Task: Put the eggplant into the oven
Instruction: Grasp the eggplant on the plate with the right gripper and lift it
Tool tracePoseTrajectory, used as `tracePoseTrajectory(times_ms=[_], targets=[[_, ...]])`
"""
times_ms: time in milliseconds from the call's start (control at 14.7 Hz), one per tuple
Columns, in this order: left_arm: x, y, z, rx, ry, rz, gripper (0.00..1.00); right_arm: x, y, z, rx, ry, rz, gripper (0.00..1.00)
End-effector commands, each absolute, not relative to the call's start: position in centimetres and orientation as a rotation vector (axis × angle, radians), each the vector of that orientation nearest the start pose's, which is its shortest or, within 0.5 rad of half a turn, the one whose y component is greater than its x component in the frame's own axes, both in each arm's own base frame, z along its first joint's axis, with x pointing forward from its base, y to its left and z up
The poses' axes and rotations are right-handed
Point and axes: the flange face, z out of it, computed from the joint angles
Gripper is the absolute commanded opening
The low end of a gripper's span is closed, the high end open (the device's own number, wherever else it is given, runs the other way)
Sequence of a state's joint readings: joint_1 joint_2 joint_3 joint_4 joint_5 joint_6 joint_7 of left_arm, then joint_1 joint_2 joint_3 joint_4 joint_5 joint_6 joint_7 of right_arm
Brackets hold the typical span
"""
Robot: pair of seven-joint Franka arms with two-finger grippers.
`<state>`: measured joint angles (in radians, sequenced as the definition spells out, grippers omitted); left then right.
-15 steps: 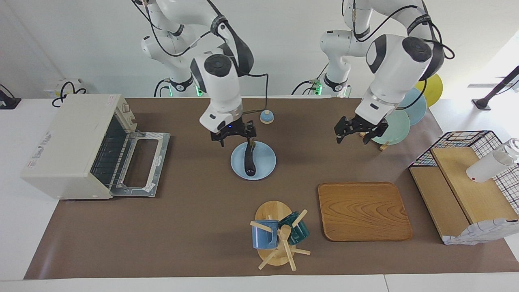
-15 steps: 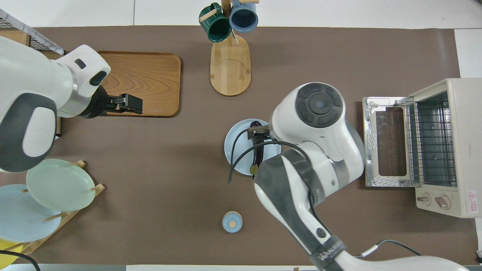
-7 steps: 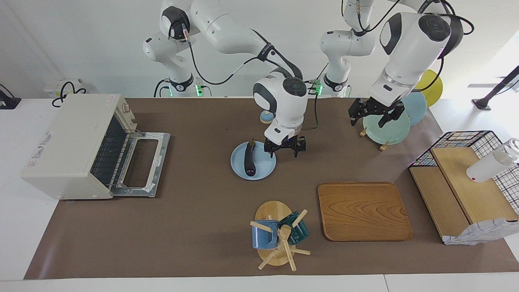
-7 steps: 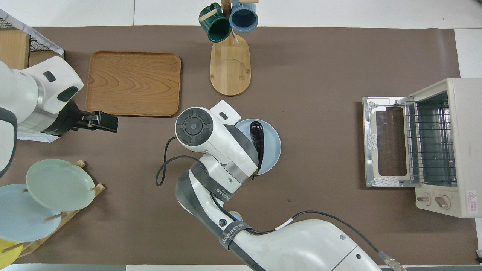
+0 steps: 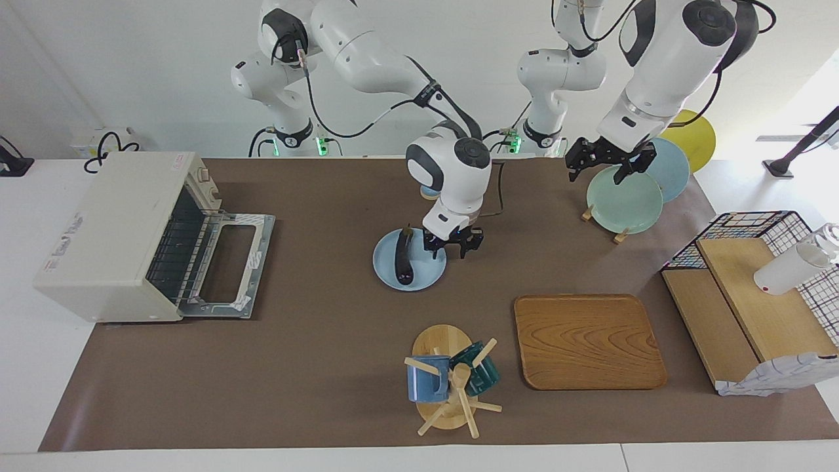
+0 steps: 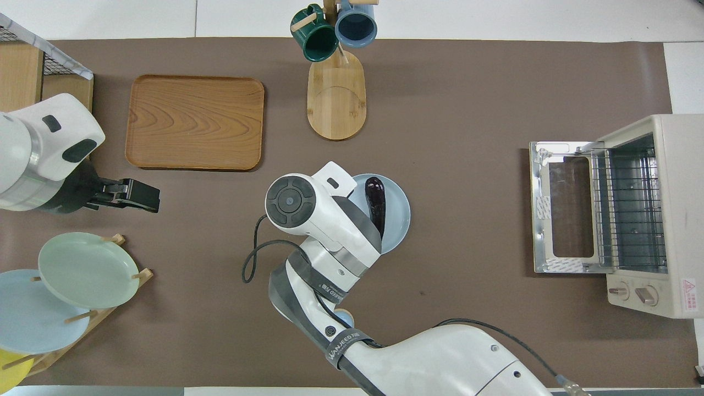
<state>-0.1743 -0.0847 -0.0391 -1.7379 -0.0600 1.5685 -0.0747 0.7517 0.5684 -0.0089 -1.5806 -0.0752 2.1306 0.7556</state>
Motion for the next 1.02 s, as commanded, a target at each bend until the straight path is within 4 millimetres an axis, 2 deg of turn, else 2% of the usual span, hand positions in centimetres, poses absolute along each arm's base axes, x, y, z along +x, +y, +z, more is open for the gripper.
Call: tracePoseTrajectory(times_ms=[0,68,272,680,816,952], targets=[[51.7,-11.0,60.5,-3.162,0.2,0.107,1.0,49.9,45.9,30.7,-3.215,-0.083,-0.079,0.48],[52.3,-10.7,60.2,-3.166,0.19,0.078,1.0,49.9,45.8,30.7,-3.216,-0.083,-0.078,0.36],[53.9,-10.6,58.4,-3.172,0.172,0.037,1.0,49.9,45.7,30.5,-3.213,-0.081,-0.086,0.3],[53.7,-10.4,57.3,-3.169,0.182,0.061,1.0,50.1,44.9,30.2,-3.229,-0.084,-0.071,0.01],[53.7,-10.4,57.3,-3.168,0.185,0.063,1.0,50.3,44.4,30.6,-3.282,-0.159,-0.105,0.0],[53.5,-10.4,57.2,-3.165,0.185,0.074,1.0,51.7,42.7,31.7,-3.353,-0.29,-0.105,0.0]])
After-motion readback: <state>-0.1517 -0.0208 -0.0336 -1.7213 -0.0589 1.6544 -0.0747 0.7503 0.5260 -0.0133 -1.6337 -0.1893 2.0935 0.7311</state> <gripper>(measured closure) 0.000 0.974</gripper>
